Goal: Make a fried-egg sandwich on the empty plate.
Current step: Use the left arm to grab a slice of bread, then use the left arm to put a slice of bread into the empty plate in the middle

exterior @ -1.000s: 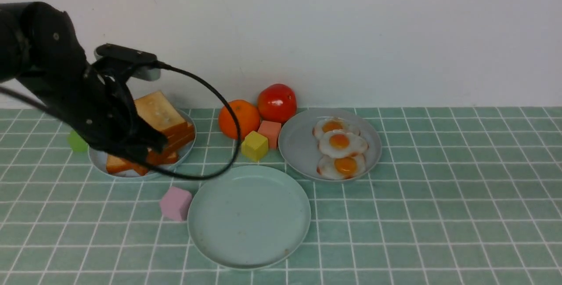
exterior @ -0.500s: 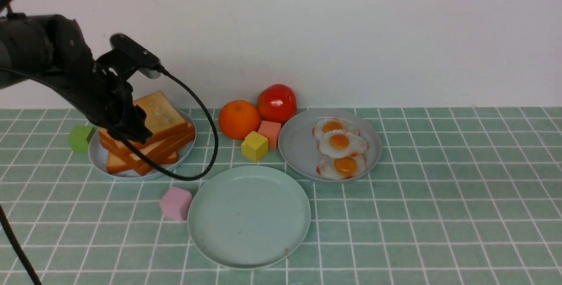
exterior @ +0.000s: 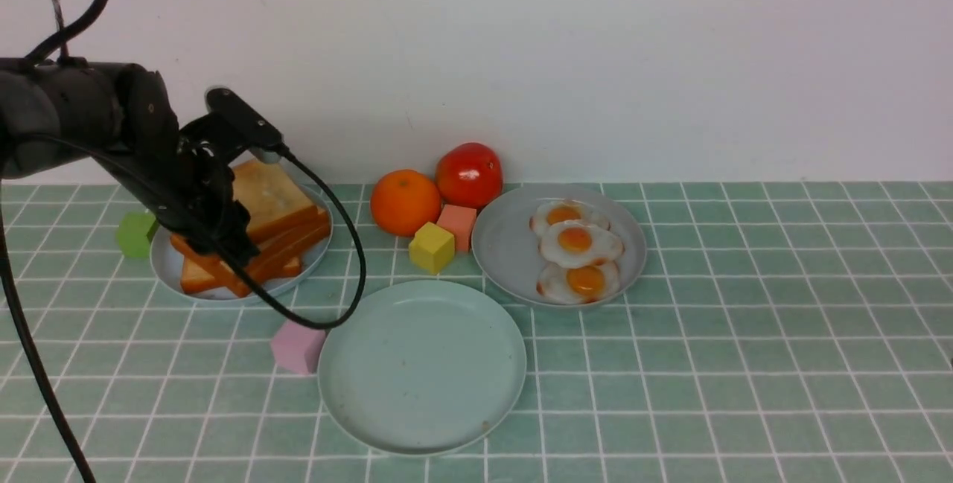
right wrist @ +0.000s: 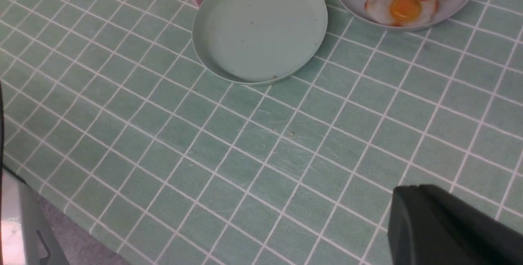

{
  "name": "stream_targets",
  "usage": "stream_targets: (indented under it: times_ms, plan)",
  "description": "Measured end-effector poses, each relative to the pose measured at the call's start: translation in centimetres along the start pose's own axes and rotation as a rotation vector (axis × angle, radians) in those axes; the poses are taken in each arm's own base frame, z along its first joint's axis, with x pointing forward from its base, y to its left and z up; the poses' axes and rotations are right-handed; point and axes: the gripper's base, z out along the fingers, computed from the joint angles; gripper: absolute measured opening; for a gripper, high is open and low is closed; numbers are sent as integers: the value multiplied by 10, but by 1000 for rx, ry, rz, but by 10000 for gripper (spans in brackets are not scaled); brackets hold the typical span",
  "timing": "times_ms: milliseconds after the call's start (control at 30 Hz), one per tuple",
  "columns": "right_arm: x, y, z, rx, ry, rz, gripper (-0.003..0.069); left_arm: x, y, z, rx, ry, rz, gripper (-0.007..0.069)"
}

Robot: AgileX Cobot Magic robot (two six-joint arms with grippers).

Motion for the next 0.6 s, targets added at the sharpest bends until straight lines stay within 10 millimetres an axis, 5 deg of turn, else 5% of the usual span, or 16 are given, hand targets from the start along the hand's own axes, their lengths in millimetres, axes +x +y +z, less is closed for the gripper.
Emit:
stream_targets:
  times_ms: [167,333,467,533,600]
  plan:
    - [0,0,0,-1,0,0,11,-2,0,-10,-4,-1,9,116]
    - [0,0,0,-1,0,0,15,-19,-13,-64,-8,-47,-84,94]
    - [0,0,0,-1,-1,1,20,-38,-65,-117,40,-101,-133,90]
    - [0,0,0,-1,-1,1,21,-39,-89,-126,68,-96,-104,90]
    - [-1,0,0,0,-9,1,22,-35,-142,-129,129,-58,-49,90]
